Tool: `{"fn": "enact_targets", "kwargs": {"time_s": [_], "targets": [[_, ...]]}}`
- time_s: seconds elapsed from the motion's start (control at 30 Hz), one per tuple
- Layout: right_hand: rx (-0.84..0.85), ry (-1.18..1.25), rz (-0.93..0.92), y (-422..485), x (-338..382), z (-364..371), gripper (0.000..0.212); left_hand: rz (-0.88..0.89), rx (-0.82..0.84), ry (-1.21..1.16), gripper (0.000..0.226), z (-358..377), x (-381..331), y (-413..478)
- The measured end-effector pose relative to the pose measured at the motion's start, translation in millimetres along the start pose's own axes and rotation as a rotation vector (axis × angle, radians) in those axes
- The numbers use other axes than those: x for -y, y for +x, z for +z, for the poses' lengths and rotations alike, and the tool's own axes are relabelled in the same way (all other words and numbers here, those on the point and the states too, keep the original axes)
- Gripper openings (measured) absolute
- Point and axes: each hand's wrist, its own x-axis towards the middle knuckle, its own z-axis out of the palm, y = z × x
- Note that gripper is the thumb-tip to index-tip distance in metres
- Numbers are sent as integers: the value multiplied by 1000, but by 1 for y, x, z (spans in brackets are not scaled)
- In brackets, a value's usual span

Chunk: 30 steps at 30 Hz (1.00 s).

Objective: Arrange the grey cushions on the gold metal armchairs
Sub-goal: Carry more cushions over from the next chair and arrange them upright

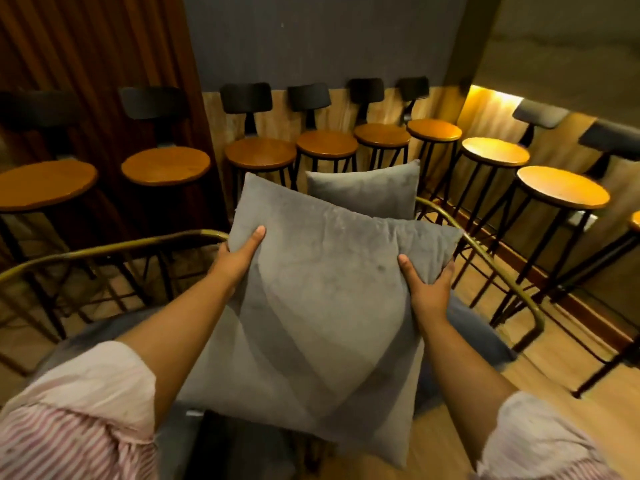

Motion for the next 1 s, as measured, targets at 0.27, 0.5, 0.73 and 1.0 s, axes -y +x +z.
{"fn": "enact_targets", "kwargs": {"time_s": [0.27,0.5,0.73,1.0], "targets": [[14,-111,24,162,-28,-79,98,-89,5,-101,106,182,-2,34],[92,-160,88,274,-51,-79,100,-159,-22,-48,95,269,2,91],[393,-621,290,297,-131,-49,89,-99,270,717,100,317,53,116],[349,-797,214,280,-171,-48,85,-76,242,861,102,337,82,121]]}}
